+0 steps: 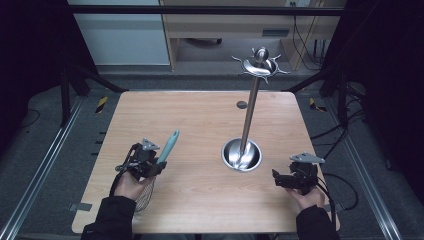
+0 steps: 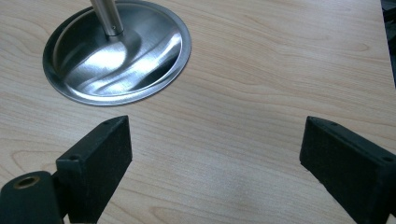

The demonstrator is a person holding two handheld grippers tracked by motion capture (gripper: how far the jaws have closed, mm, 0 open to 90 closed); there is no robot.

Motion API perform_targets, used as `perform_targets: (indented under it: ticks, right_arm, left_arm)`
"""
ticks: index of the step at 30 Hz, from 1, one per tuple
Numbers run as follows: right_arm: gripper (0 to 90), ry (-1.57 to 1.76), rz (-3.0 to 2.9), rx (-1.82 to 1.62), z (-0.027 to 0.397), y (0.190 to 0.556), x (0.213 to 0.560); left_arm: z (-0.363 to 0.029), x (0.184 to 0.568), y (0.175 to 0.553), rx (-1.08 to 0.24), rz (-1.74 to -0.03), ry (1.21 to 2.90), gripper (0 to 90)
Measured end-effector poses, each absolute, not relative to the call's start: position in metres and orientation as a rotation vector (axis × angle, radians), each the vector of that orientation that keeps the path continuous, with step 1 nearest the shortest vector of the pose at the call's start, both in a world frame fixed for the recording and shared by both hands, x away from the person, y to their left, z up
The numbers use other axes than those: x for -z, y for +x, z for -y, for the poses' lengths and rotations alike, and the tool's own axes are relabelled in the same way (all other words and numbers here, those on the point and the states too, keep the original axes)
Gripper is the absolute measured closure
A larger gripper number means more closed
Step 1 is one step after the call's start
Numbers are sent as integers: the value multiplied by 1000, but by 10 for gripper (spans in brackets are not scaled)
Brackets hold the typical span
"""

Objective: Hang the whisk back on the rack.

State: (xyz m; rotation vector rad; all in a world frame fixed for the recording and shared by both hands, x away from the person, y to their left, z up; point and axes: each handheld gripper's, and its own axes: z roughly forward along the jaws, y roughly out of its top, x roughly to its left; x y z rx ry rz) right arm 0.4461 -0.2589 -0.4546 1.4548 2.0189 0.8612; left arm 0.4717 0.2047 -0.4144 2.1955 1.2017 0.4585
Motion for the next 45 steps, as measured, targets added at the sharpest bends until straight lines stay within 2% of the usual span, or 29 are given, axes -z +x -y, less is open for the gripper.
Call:
perform_targets:
  ticks: [14,21,45]
  right_arm:
    - [93,1453,-2012,-862,260,446,453]
    - [94,1454,-2010,-860,260,445,453]
    - [102,1440,-2017,-866,260,445,453]
  left_arm:
    - [-225,391,447,-518,-1147,2073,689]
    - [-226,384,440,-590,-1110,2018,690]
    - [-228,356,425,-675,-1029,1880,689]
